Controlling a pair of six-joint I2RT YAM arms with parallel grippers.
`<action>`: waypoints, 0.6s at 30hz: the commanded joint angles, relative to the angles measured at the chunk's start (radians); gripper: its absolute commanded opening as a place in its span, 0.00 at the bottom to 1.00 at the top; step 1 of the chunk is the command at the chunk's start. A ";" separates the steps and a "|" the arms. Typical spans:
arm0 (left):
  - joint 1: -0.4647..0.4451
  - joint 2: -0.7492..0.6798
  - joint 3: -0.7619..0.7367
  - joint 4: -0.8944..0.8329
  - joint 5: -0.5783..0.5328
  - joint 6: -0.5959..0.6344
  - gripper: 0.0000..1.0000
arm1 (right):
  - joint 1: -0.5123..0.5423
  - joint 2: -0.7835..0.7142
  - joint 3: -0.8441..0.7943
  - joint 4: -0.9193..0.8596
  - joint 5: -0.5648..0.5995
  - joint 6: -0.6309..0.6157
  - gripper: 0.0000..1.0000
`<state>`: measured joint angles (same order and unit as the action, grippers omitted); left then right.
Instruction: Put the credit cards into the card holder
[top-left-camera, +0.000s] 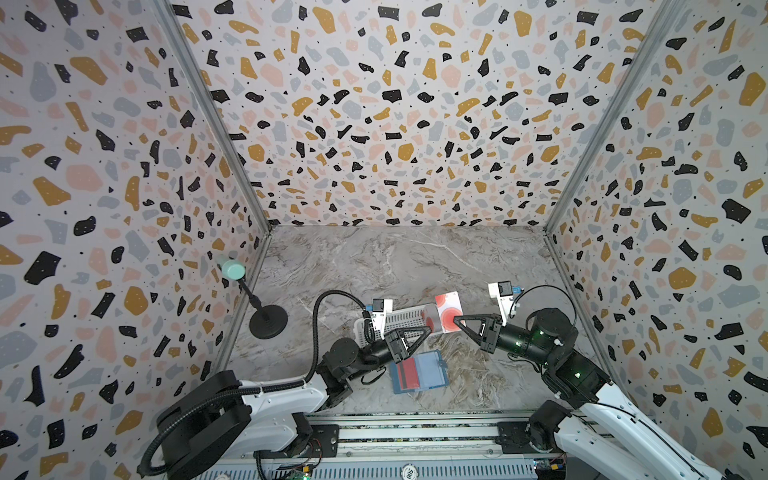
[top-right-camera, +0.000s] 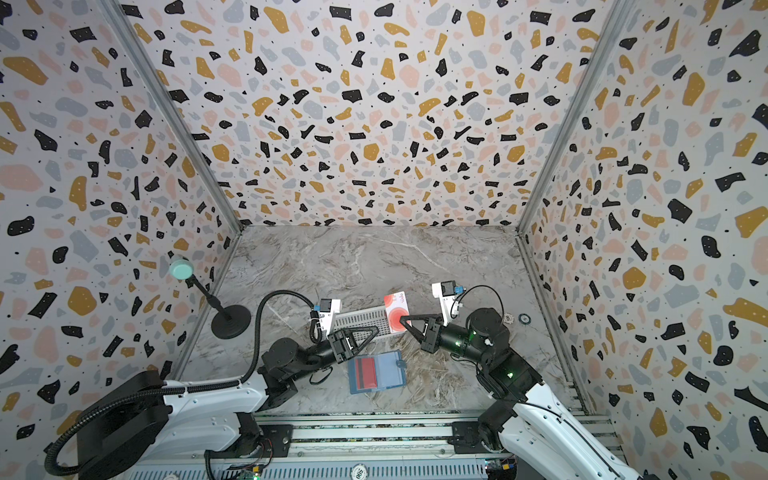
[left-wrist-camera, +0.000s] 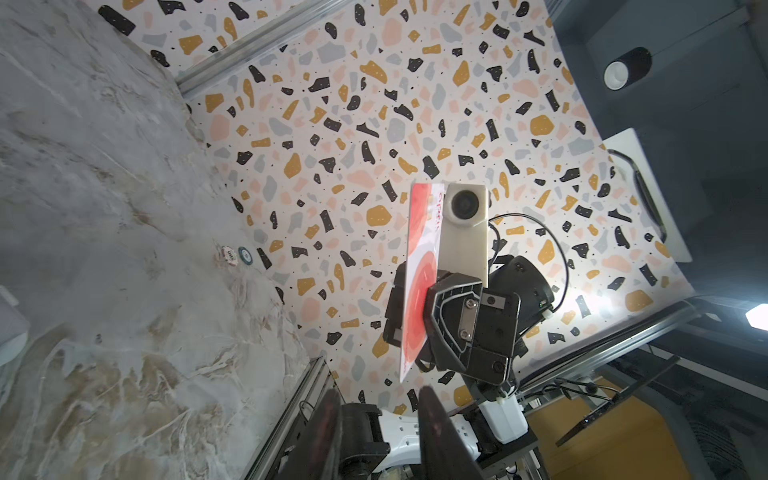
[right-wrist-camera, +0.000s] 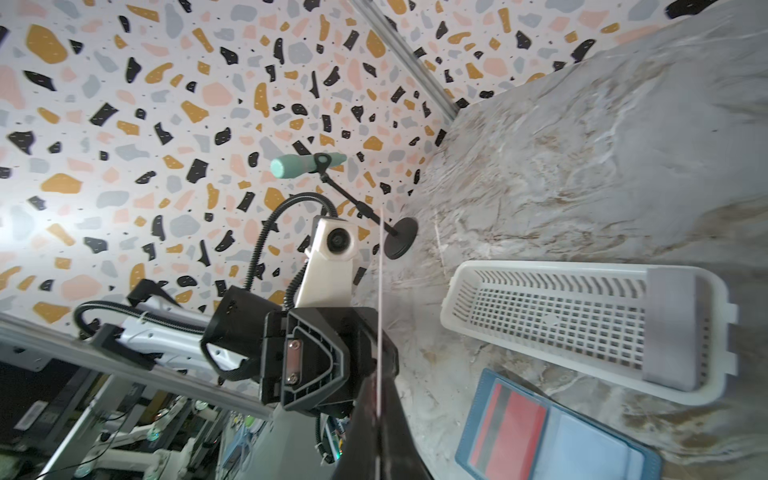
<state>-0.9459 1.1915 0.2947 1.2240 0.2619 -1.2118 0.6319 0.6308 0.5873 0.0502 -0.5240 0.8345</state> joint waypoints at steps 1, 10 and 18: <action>-0.007 0.009 0.025 0.166 0.038 -0.037 0.33 | -0.005 -0.016 -0.017 0.110 -0.102 0.064 0.00; -0.025 0.033 0.074 0.180 0.072 -0.041 0.28 | -0.004 0.003 -0.067 0.220 -0.189 0.123 0.00; -0.027 0.037 0.077 0.161 0.066 -0.040 0.23 | -0.004 -0.019 -0.101 0.246 -0.194 0.142 0.00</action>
<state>-0.9665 1.2308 0.3450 1.3300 0.3149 -1.2579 0.6304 0.6319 0.4885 0.2554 -0.7033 0.9638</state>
